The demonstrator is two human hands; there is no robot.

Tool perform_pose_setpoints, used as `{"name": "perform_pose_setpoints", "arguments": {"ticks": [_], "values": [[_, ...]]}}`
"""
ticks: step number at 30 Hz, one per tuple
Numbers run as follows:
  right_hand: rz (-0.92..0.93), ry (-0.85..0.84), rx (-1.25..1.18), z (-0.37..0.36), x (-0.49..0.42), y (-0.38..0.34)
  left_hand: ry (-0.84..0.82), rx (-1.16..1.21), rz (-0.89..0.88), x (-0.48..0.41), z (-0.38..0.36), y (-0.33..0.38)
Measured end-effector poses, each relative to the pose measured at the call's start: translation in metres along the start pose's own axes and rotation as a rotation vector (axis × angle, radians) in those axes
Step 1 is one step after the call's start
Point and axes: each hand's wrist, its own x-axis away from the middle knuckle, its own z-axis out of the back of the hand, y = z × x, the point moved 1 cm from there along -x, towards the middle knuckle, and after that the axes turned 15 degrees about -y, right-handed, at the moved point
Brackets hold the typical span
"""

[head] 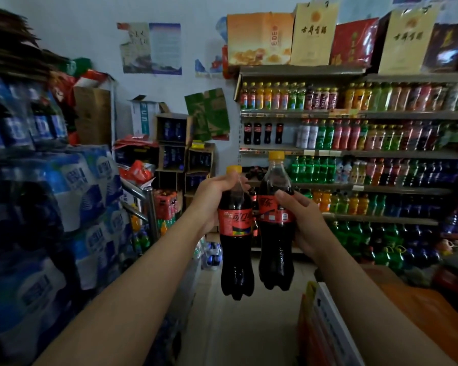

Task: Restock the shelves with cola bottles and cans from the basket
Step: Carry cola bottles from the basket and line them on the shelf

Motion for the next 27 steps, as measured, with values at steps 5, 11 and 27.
{"name": "perform_pose_setpoints", "arguments": {"ticks": [5, 11, 27], "values": [[0.008, 0.017, -0.003, 0.004, -0.015, 0.015, -0.029, 0.019, 0.025, -0.020, 0.020, -0.009], [-0.026, 0.103, -0.018, 0.040, -0.043, 0.031, -0.009, 0.021, 0.034, -0.071, 0.033, -0.031], [-0.001, 0.072, -0.006, 0.240, -0.229, 0.048, 0.061, 0.022, 0.026, -0.321, 0.071, -0.112]]}}
